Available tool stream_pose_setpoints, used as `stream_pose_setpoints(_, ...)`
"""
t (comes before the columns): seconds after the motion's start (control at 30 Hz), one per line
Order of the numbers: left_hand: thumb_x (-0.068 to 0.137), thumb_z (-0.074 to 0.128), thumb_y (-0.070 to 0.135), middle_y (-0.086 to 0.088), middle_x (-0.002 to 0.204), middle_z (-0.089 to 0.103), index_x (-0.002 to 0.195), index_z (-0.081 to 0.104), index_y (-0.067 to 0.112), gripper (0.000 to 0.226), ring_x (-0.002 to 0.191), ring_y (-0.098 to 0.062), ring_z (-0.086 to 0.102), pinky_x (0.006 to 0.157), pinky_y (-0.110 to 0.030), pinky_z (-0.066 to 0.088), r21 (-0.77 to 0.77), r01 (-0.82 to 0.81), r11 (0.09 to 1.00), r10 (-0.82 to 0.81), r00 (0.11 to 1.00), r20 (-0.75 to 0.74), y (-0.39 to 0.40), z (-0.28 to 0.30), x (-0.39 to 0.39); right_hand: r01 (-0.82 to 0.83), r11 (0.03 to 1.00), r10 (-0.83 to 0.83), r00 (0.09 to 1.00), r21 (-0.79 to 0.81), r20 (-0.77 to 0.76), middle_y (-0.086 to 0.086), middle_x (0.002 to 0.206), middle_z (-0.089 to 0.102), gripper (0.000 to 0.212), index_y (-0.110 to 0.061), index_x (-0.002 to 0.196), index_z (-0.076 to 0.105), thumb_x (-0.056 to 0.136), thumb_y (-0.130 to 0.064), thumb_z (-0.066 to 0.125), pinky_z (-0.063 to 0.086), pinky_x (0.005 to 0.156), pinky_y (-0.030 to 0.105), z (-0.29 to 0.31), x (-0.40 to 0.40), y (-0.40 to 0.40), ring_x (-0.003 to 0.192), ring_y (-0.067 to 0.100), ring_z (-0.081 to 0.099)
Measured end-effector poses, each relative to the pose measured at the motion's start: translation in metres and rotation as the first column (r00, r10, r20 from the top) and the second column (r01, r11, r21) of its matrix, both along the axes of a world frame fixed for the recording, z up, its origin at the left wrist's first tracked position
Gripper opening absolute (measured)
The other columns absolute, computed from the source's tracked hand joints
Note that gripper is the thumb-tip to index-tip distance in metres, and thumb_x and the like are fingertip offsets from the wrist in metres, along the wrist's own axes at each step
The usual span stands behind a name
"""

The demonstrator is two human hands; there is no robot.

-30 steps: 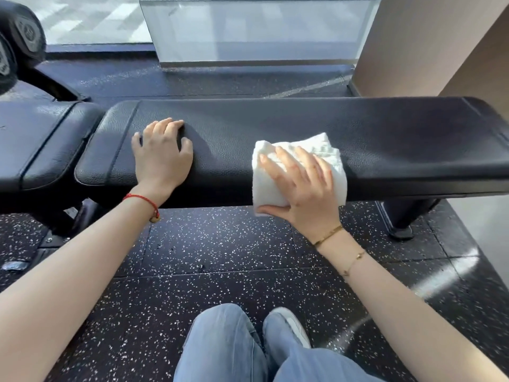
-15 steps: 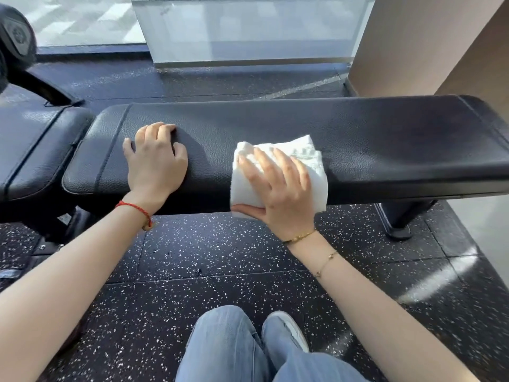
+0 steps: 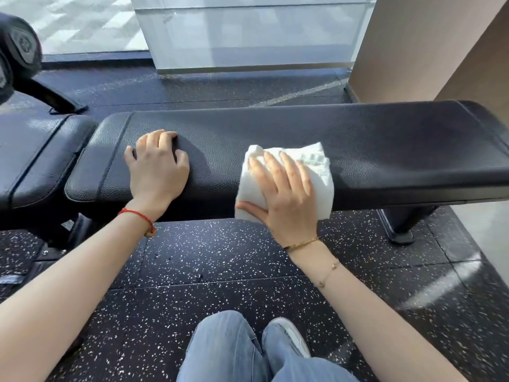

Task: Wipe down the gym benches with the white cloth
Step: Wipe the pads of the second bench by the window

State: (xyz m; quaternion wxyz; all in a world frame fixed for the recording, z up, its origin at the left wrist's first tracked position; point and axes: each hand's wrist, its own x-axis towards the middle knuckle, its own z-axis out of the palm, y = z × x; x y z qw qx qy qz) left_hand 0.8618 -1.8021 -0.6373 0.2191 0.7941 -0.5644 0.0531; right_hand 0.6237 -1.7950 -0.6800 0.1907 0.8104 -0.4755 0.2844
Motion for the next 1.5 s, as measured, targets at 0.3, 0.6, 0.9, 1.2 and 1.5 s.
stream_pose_setpoints(0.3,0.097,0.042,0.028,-0.006,0.151,0.044,0.14,0.049,0.016,0.045,0.144,-0.026,0.031,0.119,-0.051,0.017,0.016,0.017,1.0,-0.017,1.0,0.0,0.002,-0.002,0.003,0.182,0.982,-0.182,0.983,0.046,-0.019,0.006,0.149,0.049,0.084,-0.019,0.147,0.046,0.089,-0.078,0.028,0.027,0.118,0.048,0.0,-0.082,-0.007,0.14,0.029,0.041)
stream_pose_setpoints(0.6,0.096,0.042,0.027,-0.007,0.15,0.045,0.139,0.049,0.016,0.045,0.142,-0.027,0.033,0.118,-0.053,0.02,0.028,0.021,0.999,-0.021,1.0,0.011,0.002,0.0,0.004,-0.043,0.995,0.058,0.985,0.094,-0.16,0.006,0.15,0.048,0.079,-0.025,0.148,0.044,0.087,-0.076,0.041,0.028,0.115,0.05,-0.003,0.021,0.007,0.138,0.034,0.043)
stream_pose_setpoints(0.9,0.096,0.042,0.026,-0.007,0.15,0.044,0.14,0.048,0.015,0.046,0.143,-0.026,0.032,0.118,-0.054,0.02,0.038,0.006,0.999,-0.007,1.0,0.021,0.002,0.001,0.0,0.071,0.937,-0.106,0.991,0.343,0.086,-0.006,0.15,0.048,0.051,-0.034,0.144,0.049,0.1,-0.054,0.031,0.025,0.117,0.04,0.036,-0.012,-0.034,0.139,0.024,0.04)
stream_pose_setpoints(1.2,0.093,0.046,0.026,-0.002,0.138,0.051,0.133,0.051,0.019,0.041,0.134,-0.025,0.039,0.115,-0.049,0.023,0.037,-0.011,0.999,0.01,1.0,0.026,-0.001,0.005,0.002,-0.163,0.769,0.229,0.973,0.618,-0.028,-0.017,0.164,0.01,0.053,-0.046,0.154,0.013,0.103,-0.052,0.023,-0.002,0.122,0.036,0.053,0.069,-0.06,0.152,0.014,0.004)
stream_pose_setpoints(1.5,0.092,0.05,0.022,-0.013,0.126,0.055,0.129,0.054,0.012,0.038,0.12,-0.034,0.048,0.102,-0.045,0.032,-0.006,-0.07,0.998,0.07,0.992,0.104,-0.055,0.016,0.025,0.032,0.792,0.067,0.988,0.609,-0.139,-0.004,0.16,0.029,0.06,-0.033,0.153,0.024,0.1,-0.059,0.012,0.022,0.117,0.041,0.065,0.006,-0.166,0.145,0.023,0.027)
